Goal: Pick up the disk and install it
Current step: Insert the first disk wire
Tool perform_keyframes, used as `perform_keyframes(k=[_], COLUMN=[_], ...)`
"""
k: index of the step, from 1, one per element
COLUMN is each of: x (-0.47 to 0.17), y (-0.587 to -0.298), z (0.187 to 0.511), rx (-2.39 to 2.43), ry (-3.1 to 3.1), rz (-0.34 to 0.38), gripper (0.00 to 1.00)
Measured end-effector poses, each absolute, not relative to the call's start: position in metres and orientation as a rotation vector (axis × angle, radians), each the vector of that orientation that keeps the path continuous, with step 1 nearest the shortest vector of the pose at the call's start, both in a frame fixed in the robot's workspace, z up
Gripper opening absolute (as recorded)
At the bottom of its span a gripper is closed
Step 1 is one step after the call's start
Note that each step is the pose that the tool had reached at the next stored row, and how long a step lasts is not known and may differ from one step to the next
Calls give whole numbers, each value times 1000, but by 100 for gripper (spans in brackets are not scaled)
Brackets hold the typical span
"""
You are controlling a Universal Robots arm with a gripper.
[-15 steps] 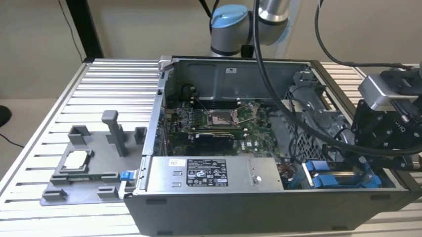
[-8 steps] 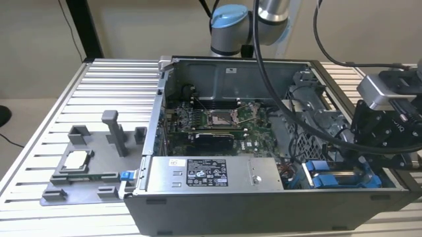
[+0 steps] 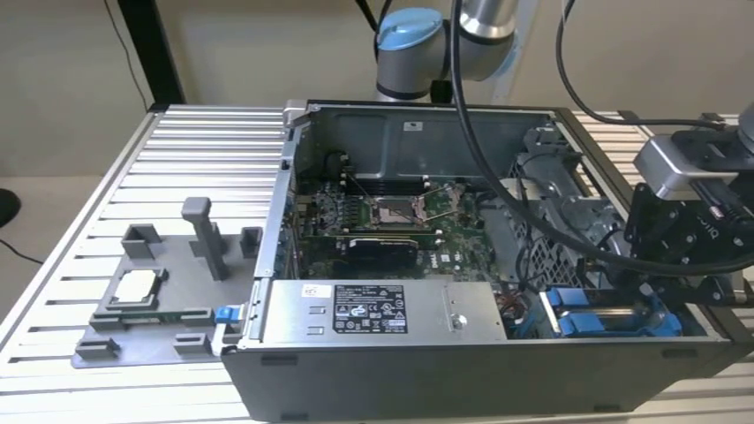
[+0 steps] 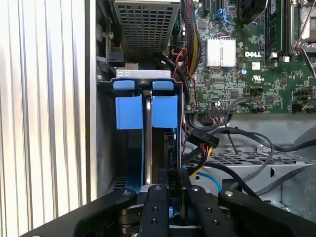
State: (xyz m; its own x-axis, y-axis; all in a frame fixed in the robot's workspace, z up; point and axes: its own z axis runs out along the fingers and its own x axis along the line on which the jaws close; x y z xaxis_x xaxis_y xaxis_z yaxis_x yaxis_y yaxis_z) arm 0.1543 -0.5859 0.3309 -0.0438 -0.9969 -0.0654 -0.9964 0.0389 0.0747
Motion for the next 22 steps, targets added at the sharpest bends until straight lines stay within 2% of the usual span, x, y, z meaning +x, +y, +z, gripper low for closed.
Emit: perform_keyframes(k=[22], x=[153], y=[-586], z=[327], rx=[2172], ry=[-2263], rz=[-150], gripper=[0])
